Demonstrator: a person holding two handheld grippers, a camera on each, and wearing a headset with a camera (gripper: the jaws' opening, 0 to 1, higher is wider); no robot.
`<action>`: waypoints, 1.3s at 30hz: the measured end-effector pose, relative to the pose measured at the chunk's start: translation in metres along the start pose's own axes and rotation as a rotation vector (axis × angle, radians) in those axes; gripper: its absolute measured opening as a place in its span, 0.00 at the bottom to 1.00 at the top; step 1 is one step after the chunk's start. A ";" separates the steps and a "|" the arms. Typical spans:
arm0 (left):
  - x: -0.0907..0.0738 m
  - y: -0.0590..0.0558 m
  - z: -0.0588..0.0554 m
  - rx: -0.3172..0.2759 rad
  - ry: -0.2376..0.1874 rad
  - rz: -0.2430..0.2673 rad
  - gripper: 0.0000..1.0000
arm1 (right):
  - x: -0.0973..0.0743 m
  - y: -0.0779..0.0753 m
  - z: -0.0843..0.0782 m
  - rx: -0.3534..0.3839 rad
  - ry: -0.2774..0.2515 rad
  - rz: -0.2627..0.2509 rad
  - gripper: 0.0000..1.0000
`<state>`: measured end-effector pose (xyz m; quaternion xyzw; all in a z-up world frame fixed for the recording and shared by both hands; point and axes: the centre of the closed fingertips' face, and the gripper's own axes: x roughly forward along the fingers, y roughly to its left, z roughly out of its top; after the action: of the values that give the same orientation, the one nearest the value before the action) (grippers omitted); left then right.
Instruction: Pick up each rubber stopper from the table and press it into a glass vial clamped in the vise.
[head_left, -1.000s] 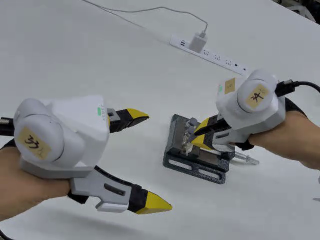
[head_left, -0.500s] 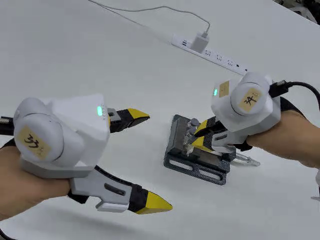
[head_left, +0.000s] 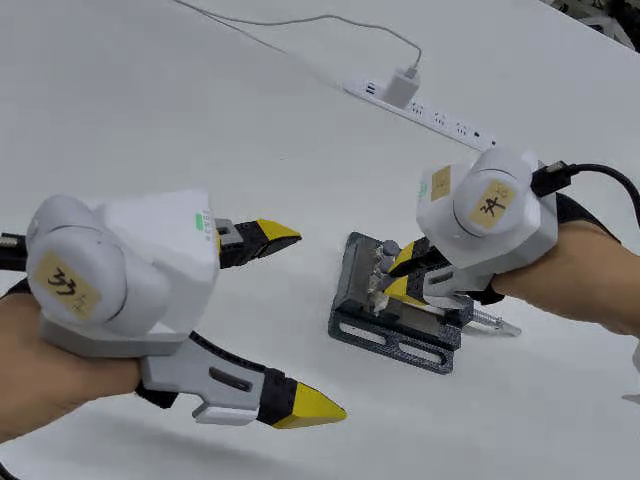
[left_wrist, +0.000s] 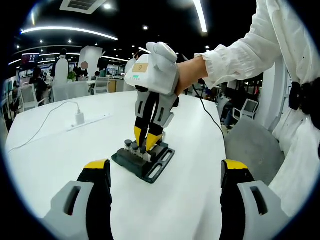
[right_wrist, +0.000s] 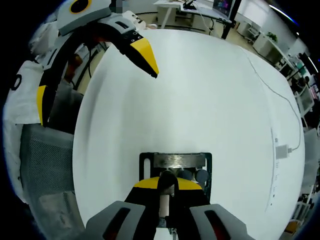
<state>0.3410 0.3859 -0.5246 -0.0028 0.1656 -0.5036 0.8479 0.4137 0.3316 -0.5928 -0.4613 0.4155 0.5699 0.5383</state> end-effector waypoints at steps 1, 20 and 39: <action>0.000 0.000 0.000 -0.001 0.001 0.000 0.90 | 0.000 0.000 0.000 0.002 0.001 0.002 0.05; -0.003 0.001 0.001 -0.012 -0.014 0.009 0.89 | 0.003 0.000 -0.001 -0.027 0.088 0.017 0.03; -0.004 -0.001 0.008 -0.010 -0.025 0.011 0.89 | 0.003 0.000 -0.002 0.025 -0.001 -0.002 0.07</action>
<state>0.3410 0.3878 -0.5161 -0.0124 0.1573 -0.4978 0.8528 0.4143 0.3309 -0.5964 -0.4548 0.4220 0.5644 0.5446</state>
